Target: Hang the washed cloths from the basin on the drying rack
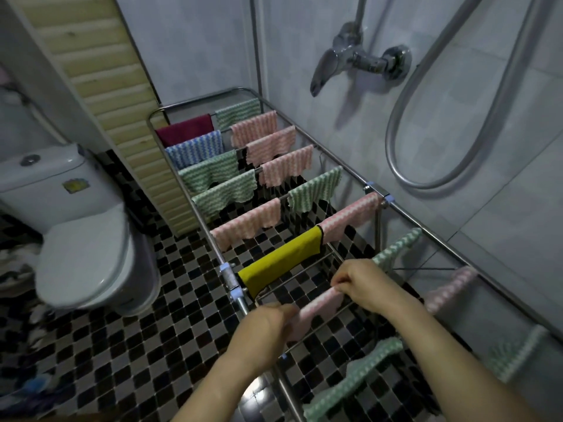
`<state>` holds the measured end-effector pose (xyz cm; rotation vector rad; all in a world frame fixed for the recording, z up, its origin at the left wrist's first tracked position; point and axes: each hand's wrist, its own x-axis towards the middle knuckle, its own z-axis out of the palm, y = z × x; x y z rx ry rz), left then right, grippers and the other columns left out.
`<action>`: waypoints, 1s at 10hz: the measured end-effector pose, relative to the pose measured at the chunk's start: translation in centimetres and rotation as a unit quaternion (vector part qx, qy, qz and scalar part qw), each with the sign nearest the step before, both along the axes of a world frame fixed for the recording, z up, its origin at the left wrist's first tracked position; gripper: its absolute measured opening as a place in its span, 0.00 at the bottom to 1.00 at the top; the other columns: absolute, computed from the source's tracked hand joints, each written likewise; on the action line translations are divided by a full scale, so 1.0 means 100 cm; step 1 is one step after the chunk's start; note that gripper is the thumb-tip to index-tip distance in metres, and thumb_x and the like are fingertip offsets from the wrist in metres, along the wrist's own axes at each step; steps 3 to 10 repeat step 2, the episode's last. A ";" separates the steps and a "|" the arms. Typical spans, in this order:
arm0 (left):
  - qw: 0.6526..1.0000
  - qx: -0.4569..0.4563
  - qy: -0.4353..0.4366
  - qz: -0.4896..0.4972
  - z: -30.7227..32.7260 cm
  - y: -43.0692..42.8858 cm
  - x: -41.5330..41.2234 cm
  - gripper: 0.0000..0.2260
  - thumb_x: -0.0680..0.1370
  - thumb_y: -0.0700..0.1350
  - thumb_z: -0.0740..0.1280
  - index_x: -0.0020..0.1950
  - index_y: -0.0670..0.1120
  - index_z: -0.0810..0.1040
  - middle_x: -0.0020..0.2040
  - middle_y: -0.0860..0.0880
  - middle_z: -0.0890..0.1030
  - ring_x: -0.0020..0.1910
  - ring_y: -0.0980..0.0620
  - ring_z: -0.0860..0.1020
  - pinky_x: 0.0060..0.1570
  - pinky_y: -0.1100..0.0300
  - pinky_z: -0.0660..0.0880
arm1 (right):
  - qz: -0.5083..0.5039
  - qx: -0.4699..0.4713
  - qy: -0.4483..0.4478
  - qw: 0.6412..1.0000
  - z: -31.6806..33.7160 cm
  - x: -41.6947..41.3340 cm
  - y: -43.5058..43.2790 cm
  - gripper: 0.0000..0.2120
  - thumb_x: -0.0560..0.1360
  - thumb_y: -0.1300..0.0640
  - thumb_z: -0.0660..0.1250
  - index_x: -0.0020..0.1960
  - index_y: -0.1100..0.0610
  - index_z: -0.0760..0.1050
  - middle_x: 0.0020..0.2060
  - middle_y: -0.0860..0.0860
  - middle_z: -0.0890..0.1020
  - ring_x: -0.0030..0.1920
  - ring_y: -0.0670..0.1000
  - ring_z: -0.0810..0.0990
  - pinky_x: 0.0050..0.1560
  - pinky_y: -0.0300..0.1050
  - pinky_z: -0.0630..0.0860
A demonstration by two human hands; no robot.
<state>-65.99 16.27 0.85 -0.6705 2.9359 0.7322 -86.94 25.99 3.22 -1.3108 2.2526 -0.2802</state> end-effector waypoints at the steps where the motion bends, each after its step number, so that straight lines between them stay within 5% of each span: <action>1: 0.999 0.021 0.028 0.017 0.008 -0.001 0.014 0.10 0.80 0.46 0.62 0.60 0.53 0.75 0.55 0.53 0.78 0.51 0.54 0.76 0.50 0.58 0.76 | -0.069 -0.057 -0.028 0.996 0.001 0.013 0.009 0.09 0.78 0.58 0.66 0.55 0.55 0.82 0.52 0.50 0.82 0.51 0.49 0.80 0.56 0.46 0.77; 2: 0.981 0.123 0.092 0.115 0.024 -0.006 0.036 0.13 0.79 0.43 0.65 0.62 0.57 0.76 0.56 0.60 0.77 0.52 0.63 0.76 0.54 0.66 0.75 | -0.195 -0.167 -0.045 0.966 0.001 0.020 0.025 0.10 0.78 0.57 0.65 0.57 0.55 0.81 0.52 0.49 0.83 0.52 0.49 0.80 0.54 0.42 0.75; 10: 0.981 0.123 0.092 0.115 0.024 -0.006 0.036 0.13 0.79 0.43 0.65 0.62 0.57 0.76 0.56 0.60 0.77 0.52 0.63 0.76 0.54 0.66 0.75 | -0.195 -0.167 -0.045 0.966 0.001 0.020 0.025 0.10 0.78 0.57 0.65 0.57 0.55 0.81 0.52 0.49 0.83 0.52 0.49 0.80 0.54 0.42 0.75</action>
